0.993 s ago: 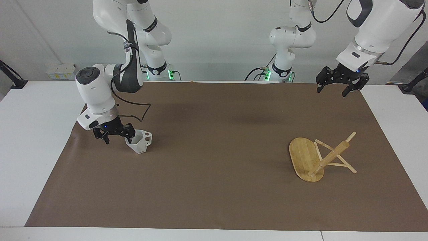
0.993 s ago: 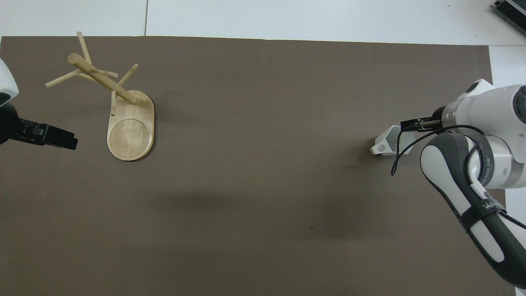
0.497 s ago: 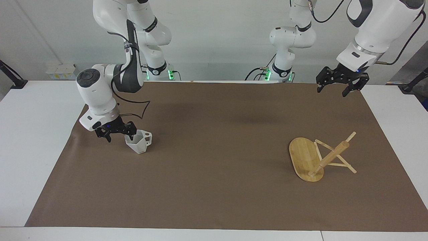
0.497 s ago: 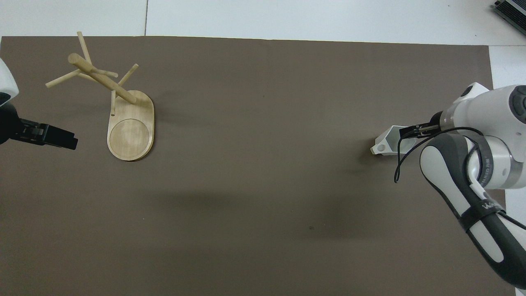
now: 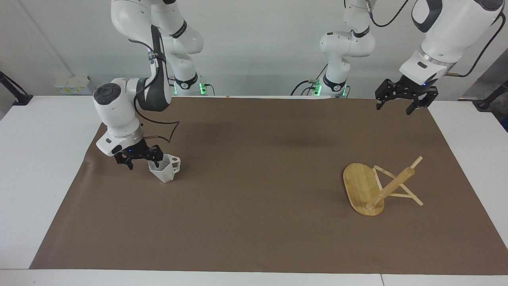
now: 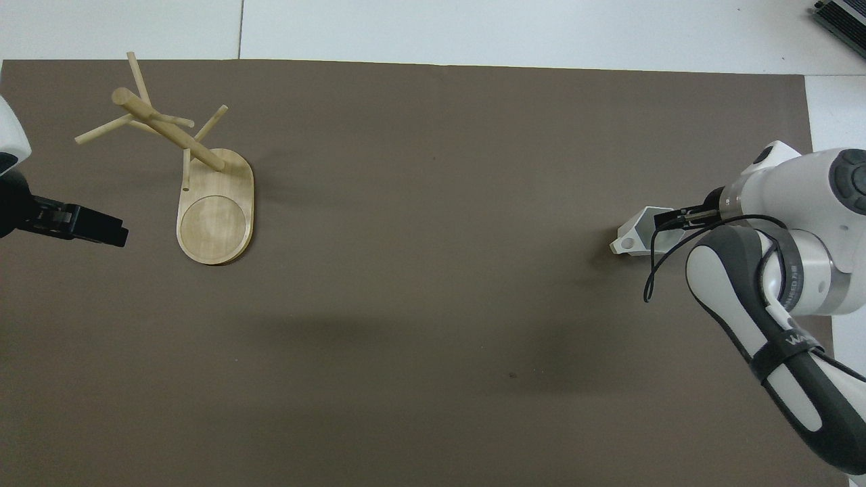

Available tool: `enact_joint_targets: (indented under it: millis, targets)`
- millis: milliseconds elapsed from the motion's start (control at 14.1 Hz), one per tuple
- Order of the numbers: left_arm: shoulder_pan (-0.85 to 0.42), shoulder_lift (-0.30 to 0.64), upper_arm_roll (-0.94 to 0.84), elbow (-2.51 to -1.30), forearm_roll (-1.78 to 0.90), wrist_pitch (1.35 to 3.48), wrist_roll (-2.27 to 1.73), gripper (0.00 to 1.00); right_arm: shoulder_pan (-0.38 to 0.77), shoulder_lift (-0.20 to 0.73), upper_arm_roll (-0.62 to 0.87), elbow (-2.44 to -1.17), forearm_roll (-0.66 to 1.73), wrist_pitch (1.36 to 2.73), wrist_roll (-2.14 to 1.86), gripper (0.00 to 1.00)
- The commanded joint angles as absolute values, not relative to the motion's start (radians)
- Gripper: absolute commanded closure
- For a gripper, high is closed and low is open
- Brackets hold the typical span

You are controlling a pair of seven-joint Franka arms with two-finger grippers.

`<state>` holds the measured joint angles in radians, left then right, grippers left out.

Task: Hang cup on rack
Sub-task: 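Lower the right gripper and close it on the white cup's rim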

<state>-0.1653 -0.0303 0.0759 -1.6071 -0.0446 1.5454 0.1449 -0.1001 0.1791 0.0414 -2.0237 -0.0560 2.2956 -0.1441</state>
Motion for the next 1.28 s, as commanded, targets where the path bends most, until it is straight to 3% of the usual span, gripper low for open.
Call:
enact_joint_targets:
  millis: [0, 142, 426, 1206]
  targets:
    - [-0.172, -0.052, 0.080, -1.626, -0.023, 1.534, 0.133, 0.00, -0.109, 0.169, 0.046, -2.046, -0.051, 2.319, -0.158, 0.07]
    - [-0.173, -0.052, 0.080, -1.626, -0.023, 1.534, 0.133, 0.00, -0.109, 0.167, 0.049, -2.045, -0.052, 2.319, -0.143, 0.15]
    - [-0.173, -0.052, 0.080, -1.626, -0.023, 1.532, 0.133, 0.00, -0.109, 0.169, 0.052, -2.045, -0.051, 2.319, -0.107, 0.42]
    - [-0.176, -0.052, 0.078, -1.626, -0.023, 1.539, 0.135, 0.00, -0.106, 0.167, 0.066, -2.045, -0.051, 2.315, -0.020, 0.52]
